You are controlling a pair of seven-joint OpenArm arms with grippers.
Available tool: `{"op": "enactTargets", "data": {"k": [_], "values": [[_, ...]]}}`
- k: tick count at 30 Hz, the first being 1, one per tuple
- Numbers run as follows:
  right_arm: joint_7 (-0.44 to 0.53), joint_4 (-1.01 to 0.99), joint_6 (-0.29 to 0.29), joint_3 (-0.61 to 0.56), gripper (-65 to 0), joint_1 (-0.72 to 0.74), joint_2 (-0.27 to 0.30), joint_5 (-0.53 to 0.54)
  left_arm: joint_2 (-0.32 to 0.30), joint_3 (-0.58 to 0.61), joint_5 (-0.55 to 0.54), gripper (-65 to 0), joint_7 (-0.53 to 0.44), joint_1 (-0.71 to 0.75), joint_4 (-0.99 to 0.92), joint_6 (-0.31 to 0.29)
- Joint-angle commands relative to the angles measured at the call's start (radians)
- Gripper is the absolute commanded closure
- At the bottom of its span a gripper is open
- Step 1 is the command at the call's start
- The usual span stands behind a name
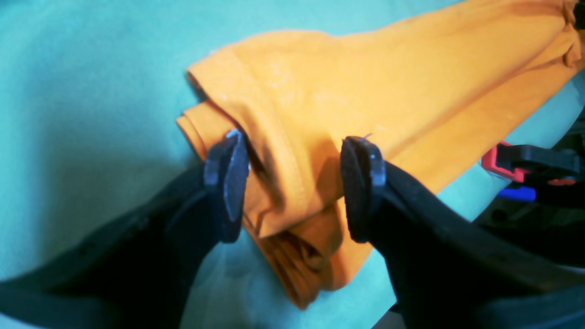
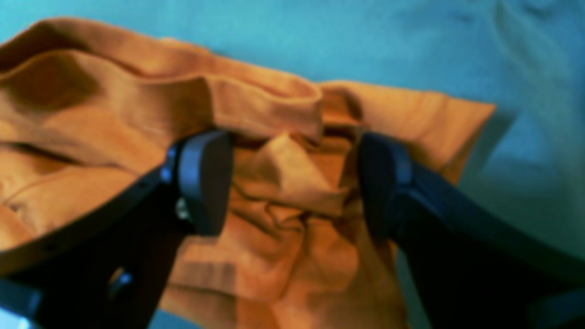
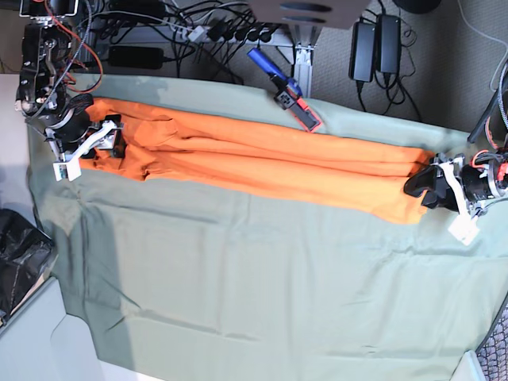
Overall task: Fold the T-shirt properly
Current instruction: 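Release the edge and regrasp the hem end with the left gripper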
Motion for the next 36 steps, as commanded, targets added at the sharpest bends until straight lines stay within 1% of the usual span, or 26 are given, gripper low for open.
{"op": "enactTargets", "data": {"k": [1,5,9,13,17,21,24,31,36], "values": [[0.011,0.018,0.095,0.029,-43.2,0.007,0.016,0.002,-0.019,-0.019,-0.017,-35.9,-0.015,-0.013,0.016,-0.016],[0.006,0.053,0.095,0.116,-43.2,0.007,0.002,0.051,-0.019,-0.059,-0.035,-35.9,-0.014,-0.013,0.016,-0.016],[-0.016,0.089,0.095,0.195,-43.2,0.007,0.004,0.056,-0.020,-0.097,-0.060,-35.9,-0.003,-0.013,0.016,-0.016],[-0.031,0.097,0.095,0.245,-43.2,0.006,0.003,0.089,-0.025,-0.098,-0.090,-35.9,0.006,-0.006,0.016,-0.016],[-0.030,0.097,0.095,0.245,-43.2,0.002,-0.002,0.087,-0.024,-0.098,-0.080,-35.9,-0.023,0.010,0.016,-0.016],[-0.030,0.091,0.095,0.245,-43.2,0.002,-0.019,0.087,-0.018,-0.098,-0.039,-35.9,-0.036,0.021,0.010,-0.016],[-0.030,0.090,0.095,0.245,-43.2,0.002,-0.040,0.087,-0.013,-0.098,-0.038,-35.9,-0.041,0.028,-0.002,-0.016],[-0.030,0.090,0.095,0.245,-43.2,0.002,-0.077,0.087,0.034,-0.098,-0.058,-35.9,-0.041,0.060,-0.003,-0.016],[-0.031,0.090,0.095,0.245,-43.2,0.002,-0.086,0.087,0.074,-0.098,-0.074,-35.9,-0.040,0.059,-0.003,-0.016]]}}
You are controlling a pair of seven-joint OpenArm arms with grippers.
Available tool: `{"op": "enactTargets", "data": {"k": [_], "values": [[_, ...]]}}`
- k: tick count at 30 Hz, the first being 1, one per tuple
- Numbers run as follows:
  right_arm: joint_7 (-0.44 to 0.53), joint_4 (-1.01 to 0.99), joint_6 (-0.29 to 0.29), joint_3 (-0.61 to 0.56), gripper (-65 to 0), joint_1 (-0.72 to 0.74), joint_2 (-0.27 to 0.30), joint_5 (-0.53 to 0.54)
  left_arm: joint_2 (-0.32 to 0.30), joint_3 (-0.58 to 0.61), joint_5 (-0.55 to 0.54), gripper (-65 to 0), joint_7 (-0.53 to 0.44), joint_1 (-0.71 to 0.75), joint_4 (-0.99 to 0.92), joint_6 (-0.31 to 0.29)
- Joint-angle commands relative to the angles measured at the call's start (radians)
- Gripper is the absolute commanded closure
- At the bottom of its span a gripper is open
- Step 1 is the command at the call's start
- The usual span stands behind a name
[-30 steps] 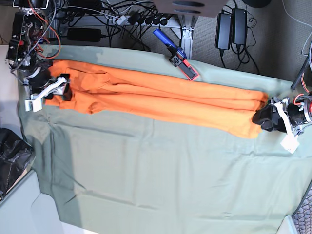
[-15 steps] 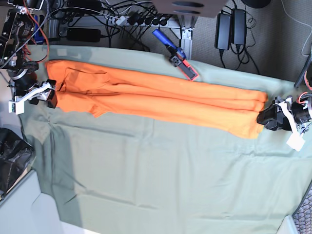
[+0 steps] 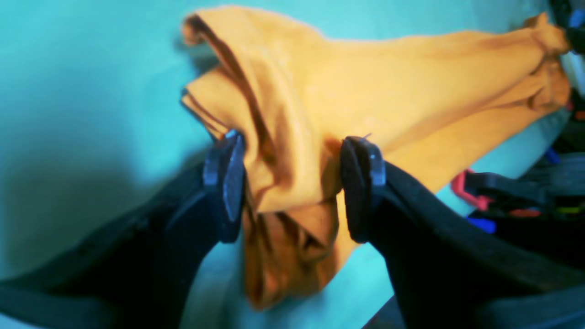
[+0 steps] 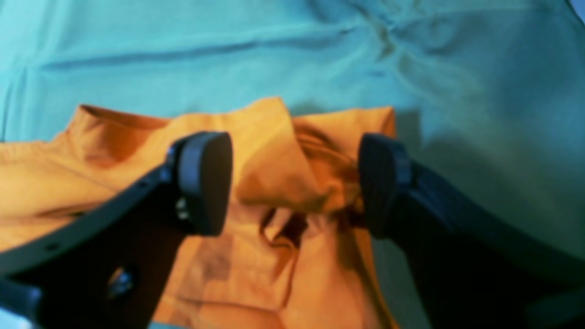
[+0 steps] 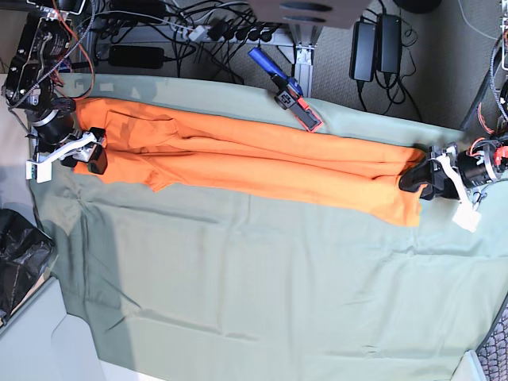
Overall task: Fold the T-shirt properly
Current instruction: 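Release the edge and regrasp the hem end with the left gripper, then carry the hem end with the left gripper toward the collar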
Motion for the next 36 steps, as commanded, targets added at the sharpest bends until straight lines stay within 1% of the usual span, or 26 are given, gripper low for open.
{"op": "enactTargets", "data": {"k": [1,7,8,9,10,13,14,23,28,31,36], "values": [[0.019,0.013,0.095,0.011,-43.2,0.008,0.022,0.011,-0.008,-0.008,-0.021,-35.9,-0.013,-0.010,0.011,-0.016],[0.019,0.013,0.095,0.011,-43.2,0.008,0.022,0.012,0.001,-0.005,-0.028,-35.8,-0.010,-0.002,0.011,-0.016],[0.019,0.013,0.095,0.011,-43.2,0.008,0.022,0.011,0.001,-0.005,-0.036,-34.6,-0.010,-0.002,0.011,-0.016],[0.019,0.013,0.095,0.011,-43.2,0.008,0.022,0.011,0.003,-0.005,-0.047,-31.0,-0.008,-0.002,0.011,-0.016],[0.019,0.013,0.095,0.011,-43.2,0.008,0.022,0.011,0.005,-0.005,-0.055,-25.3,-0.002,-0.002,0.011,-0.016],[0.019,0.013,0.095,0.011,-43.2,0.008,0.022,0.011,0.022,-0.005,-0.061,-3.8,0.005,-0.002,0.011,-0.016],[0.019,0.013,0.095,0.011,-43.2,0.008,0.022,0.012,0.027,-0.005,-0.061,0.0,0.005,-0.002,0.011,-0.016],[0.024,0.013,0.094,0.011,-43.2,0.008,0.023,0.011,0.027,-0.006,-0.021,0.0,0.003,-0.023,0.011,-0.016],[0.023,0.013,0.094,0.011,-43.2,0.008,0.023,0.011,0.007,-0.006,0.076,0.0,-0.045,-0.068,0.011,-0.016],[0.024,0.013,0.094,0.011,-43.2,0.008,0.023,0.011,-0.009,-0.006,0.126,0.0,-0.058,-0.106,0.010,-0.016],[0.023,0.013,0.095,0.011,-43.2,0.008,0.023,0.011,-0.040,-0.005,0.160,0.0,-0.074,-0.179,-0.037,-0.016]]}}
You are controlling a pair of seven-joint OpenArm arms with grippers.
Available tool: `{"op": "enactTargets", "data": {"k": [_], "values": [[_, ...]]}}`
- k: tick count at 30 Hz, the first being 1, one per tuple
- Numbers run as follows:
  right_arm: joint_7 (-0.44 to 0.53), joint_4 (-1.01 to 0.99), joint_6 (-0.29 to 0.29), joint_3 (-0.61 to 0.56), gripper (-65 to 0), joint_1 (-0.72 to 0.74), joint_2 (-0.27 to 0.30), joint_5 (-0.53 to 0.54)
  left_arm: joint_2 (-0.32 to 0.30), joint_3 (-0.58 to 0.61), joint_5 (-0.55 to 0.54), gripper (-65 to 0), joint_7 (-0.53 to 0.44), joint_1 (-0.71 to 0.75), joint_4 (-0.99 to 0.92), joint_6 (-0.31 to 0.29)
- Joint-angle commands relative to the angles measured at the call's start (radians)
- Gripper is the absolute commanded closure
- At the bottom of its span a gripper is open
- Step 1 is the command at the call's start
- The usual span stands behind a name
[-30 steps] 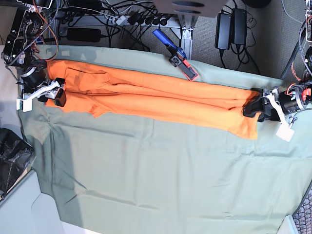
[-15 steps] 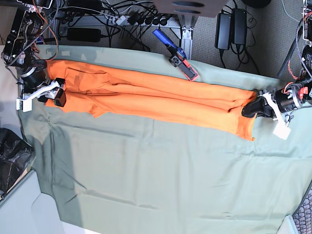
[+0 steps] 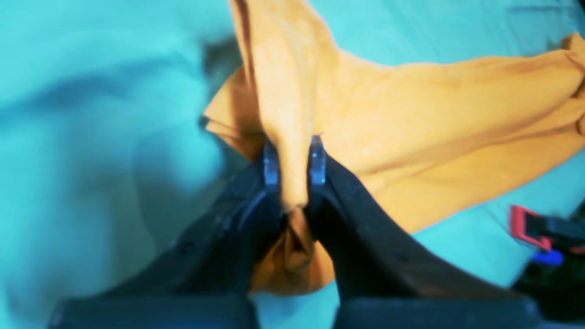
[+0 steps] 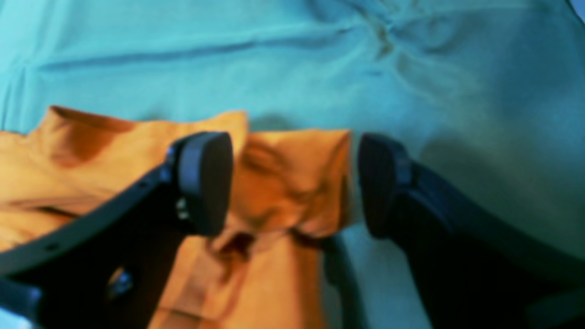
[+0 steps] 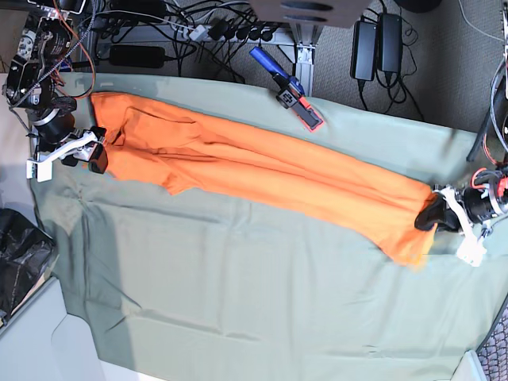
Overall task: Fold the T-shirt properly
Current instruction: 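Carry the hem end with the left gripper toward the collar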
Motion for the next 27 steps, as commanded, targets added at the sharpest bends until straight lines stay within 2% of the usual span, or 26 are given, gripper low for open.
{"op": "enactTargets", "data": {"k": [1,6,9,14,18,24,27], "values": [[0.022,0.013,0.094,0.011,-43.2,0.008,0.022,0.011,-0.026,-0.007,-0.014,0.0,-0.023,-0.037,-0.008,-0.014],[0.023,0.013,0.094,0.011,-43.2,0.008,0.022,0.011,-0.054,-0.007,-0.014,0.0,-0.035,-0.127,-0.125,-0.014],[0.023,0.013,0.094,0.011,-43.2,0.008,0.021,0.011,-0.063,-0.007,-0.023,0.0,-0.034,-0.150,-0.124,-0.014],[0.026,0.013,0.094,0.011,-43.2,0.008,0.021,0.007,-0.052,-0.006,-0.050,0.0,-0.017,-0.123,0.006,-0.014],[0.026,0.013,0.094,0.011,-43.2,0.008,0.021,0.007,-0.034,0.010,-0.011,0.0,-0.018,-0.062,0.158,-0.014],[0.026,0.013,0.094,0.011,-43.2,0.008,0.021,0.003,-0.032,0.154,0.092,0.0,-0.027,-0.029,0.301,-0.014],[0.026,0.013,0.094,0.011,-43.2,0.008,0.021,0.000,-0.005,0.213,0.150,0.0,-0.034,-0.029,0.317,-0.014]]}}
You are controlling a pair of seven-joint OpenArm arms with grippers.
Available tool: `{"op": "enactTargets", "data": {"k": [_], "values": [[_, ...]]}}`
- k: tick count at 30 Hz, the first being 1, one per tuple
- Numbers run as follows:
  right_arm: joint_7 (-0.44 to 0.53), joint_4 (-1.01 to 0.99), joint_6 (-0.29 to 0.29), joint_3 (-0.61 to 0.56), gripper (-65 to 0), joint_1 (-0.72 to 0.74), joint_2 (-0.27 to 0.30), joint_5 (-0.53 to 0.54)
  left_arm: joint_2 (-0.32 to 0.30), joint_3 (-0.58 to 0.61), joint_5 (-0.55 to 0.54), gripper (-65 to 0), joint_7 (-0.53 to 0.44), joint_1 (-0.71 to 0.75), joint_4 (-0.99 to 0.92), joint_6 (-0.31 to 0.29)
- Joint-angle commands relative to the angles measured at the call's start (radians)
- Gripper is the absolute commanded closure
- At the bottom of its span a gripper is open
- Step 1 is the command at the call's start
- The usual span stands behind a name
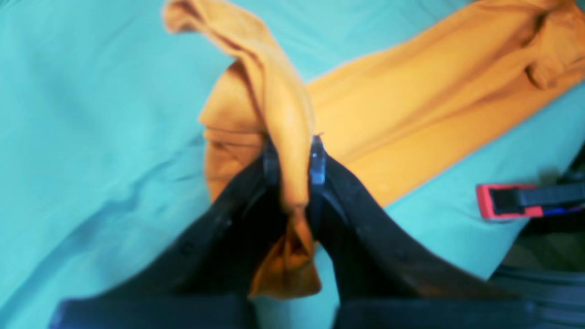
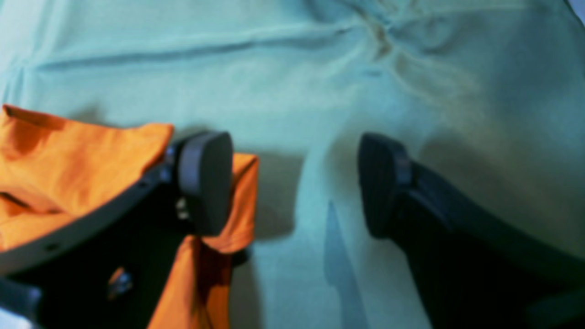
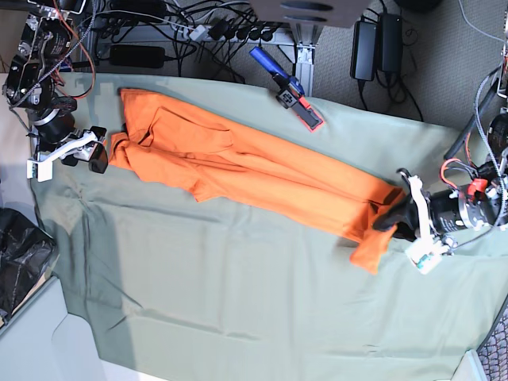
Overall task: Fold the T-shirt properly
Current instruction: 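Carry the hem end with the left gripper toward the collar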
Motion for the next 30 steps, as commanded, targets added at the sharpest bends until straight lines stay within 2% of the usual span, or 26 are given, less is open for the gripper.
{"op": "enactTargets", "data": {"k": [1,7,15,19,21,30], "values": [[0.023,0.014,0.094,0.011,-43.2,0.008,0.022,0.005,0.004,0.011,-0.001,0.0,-0.019,-0.016,0.017,-0.012],[0.025,0.014,0.095,0.011,-43.2,0.008,0.022,0.005,0.088,0.083,0.127,0.0,-0.048,-0.016,0.014,-0.012],[0.026,0.014,0.094,0.011,-43.2,0.008,0.022,0.006,0.119,0.088,0.106,0.0,-0.048,-0.016,-0.047,-0.012],[0.025,0.014,0.094,0.011,-43.3,0.008,0.022,0.005,0.126,0.090,0.077,-23.8,-0.048,-0.015,-0.048,-0.012],[0.024,0.014,0.094,0.011,-43.3,0.008,0.022,0.005,0.131,0.090,0.065,-31.4,-0.048,-0.016,-0.048,-0.012],[0.026,0.014,0.094,0.011,-43.3,0.008,0.021,0.005,0.150,0.090,-0.055,-32.2,-0.045,-0.015,-0.048,-0.012]]}}
